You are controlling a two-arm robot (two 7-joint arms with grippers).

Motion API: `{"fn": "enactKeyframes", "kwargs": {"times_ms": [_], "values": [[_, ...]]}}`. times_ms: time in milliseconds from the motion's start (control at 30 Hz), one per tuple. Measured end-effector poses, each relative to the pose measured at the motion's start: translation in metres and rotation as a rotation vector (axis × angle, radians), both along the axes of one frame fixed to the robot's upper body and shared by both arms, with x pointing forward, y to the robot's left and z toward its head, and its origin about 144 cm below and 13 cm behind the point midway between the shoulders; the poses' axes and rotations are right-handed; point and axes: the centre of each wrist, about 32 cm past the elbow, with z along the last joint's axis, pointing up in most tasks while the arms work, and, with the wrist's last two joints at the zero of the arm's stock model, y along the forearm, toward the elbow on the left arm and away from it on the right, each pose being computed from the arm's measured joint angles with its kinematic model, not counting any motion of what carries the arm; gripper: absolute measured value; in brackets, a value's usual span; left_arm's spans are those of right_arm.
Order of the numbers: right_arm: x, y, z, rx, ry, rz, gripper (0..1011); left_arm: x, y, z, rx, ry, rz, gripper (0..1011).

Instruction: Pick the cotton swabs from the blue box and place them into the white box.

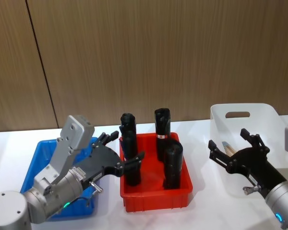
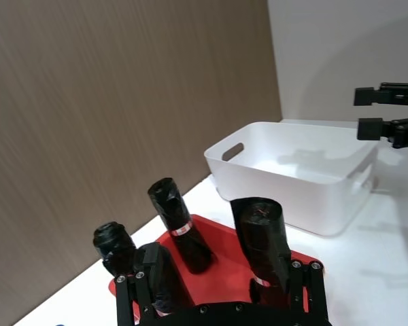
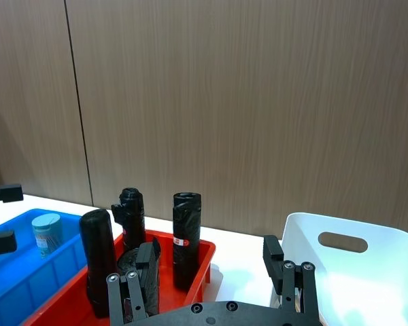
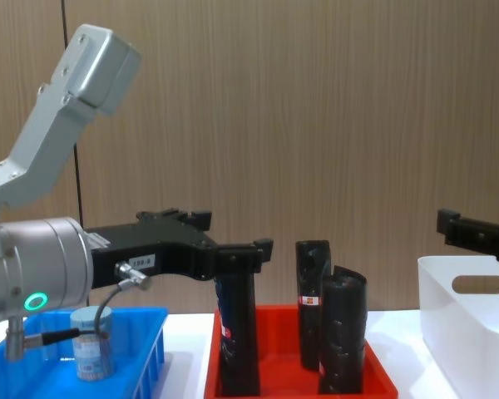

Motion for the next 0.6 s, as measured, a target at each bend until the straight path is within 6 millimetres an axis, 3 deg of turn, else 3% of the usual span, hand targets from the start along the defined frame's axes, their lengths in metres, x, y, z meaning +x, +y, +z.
{"fn": "enactKeyframes", "kwargs": {"times_ms": [600], "values": [[0.0, 0.0, 0.0, 0.0, 0.0, 0.001, 1001, -0.019, -0.026, -0.003, -0.007, -0.09, 0.171, 1004]]}}
